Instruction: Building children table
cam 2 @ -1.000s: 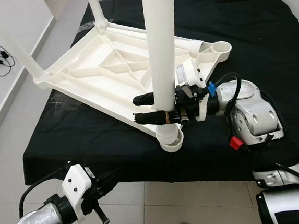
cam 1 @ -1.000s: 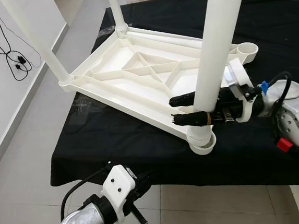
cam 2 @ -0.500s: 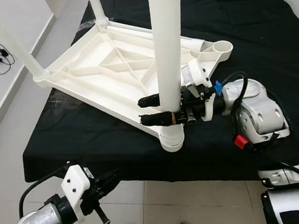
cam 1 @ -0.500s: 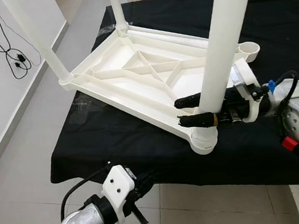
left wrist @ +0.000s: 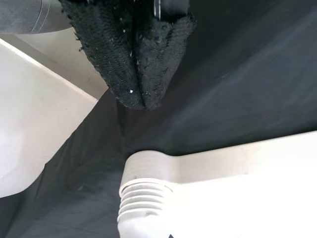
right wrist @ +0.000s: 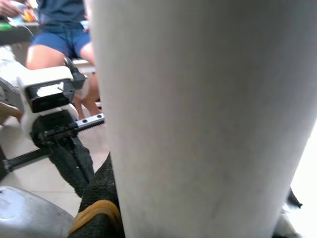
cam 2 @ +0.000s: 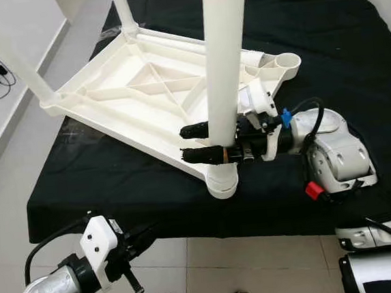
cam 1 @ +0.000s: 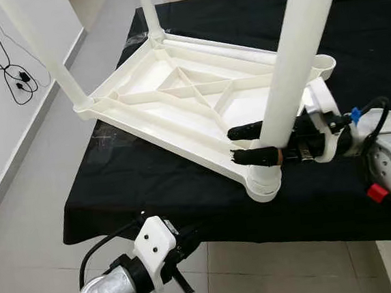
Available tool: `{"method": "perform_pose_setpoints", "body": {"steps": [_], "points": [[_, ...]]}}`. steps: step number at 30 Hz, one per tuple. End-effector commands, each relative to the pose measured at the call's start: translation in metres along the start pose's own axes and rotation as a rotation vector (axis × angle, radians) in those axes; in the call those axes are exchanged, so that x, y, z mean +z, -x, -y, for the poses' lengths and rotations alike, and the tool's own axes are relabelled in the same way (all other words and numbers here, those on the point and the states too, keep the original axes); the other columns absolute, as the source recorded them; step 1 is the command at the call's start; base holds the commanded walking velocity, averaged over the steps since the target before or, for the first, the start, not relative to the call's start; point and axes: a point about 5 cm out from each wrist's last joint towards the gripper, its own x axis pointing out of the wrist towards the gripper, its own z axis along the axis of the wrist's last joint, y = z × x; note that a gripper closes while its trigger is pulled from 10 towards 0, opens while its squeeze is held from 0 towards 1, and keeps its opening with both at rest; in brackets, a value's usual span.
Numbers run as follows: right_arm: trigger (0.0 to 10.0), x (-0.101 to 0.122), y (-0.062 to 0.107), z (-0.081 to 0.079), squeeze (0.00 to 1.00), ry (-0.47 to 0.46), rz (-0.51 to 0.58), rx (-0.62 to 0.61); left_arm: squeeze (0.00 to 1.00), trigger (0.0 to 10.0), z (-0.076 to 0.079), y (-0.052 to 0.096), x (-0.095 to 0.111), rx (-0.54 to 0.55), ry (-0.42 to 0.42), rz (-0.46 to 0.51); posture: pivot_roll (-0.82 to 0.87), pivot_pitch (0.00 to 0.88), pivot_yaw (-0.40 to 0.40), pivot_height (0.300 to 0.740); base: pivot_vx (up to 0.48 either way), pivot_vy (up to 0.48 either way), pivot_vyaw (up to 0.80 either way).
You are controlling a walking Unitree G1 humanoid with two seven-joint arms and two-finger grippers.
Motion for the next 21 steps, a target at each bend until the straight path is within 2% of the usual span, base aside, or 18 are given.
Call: {"method": "perform_pose_setpoints", "body": {"steps": [1, 10, 11, 12, 15, 17, 18, 21], "points": [[10.0, -0.028, -0.009, -0.006, 0.0, -0.098, -0.091, -0.037, 0.0, 10.0, 0.001, 0.003, 0.0, -0.003, -0.004, 0.002, 0.02, 0.266, 0.09, 0.74, 0.0, 0.0, 0.0], [10.0, -0.036, -0.01, -0.004, 0.0, -0.106, -0.199, -0.217, 0.0, 10.0, 0.0, 0.002, 0.0, -0.002, -0.007, 0.001, 0.01, 0.265, 0.088, 0.74, 0.0, 0.0, 0.0], [10.0, -0.038, -0.011, -0.004, 0.0, -0.13, -0.228, -0.299, 0.0, 10.0, -0.001, 0.002, -0.001, -0.002, -0.009, 0.001, 0.01, 0.265, 0.085, 0.74, 0.0, 0.0, 0.0], [10.0, -0.039, -0.01, -0.003, 0.0, -0.143, -0.237, -0.328, 0.0, 10.0, -0.001, 0.002, -0.001, -0.002, -0.009, 0.001, 0.0, 0.265, 0.085, 0.74, 0.0, 0.0, 0.0], [10.0, -0.039, -0.01, -0.003, 0.0, -0.151, -0.241, -0.343, 0.0, 10.0, -0.001, 0.002, -0.001, -0.001, -0.009, 0.001, 0.0, 0.265, 0.085, 0.74, 0.0, 0.0, 0.0], [10.0, -0.043, -0.011, -0.003, 0.0, -0.184, -0.254, -0.445, 0.0, 10.0, -0.001, 0.002, -0.001, 0.0, -0.009, 0.001, 0.0, 0.264, 0.082, 0.74, 0.0, 0.0, 0.0], [10.0, -0.048, -0.013, -0.003, 0.0, -0.224, -0.248, -0.539, 0.0, 10.0, -0.002, 0.001, -0.001, 0.0, -0.009, 0.001, -0.01, 0.263, 0.083, 0.74, 0.0, 0.0, 0.0], [10.0, -0.051, -0.014, -0.005, 0.0, -0.238, -0.223, -0.585, 0.0, 10.0, -0.002, 0.001, -0.002, -0.001, -0.009, 0.001, -0.01, 0.263, 0.082, 0.74, 0.0, 0.0, 0.0]]}}
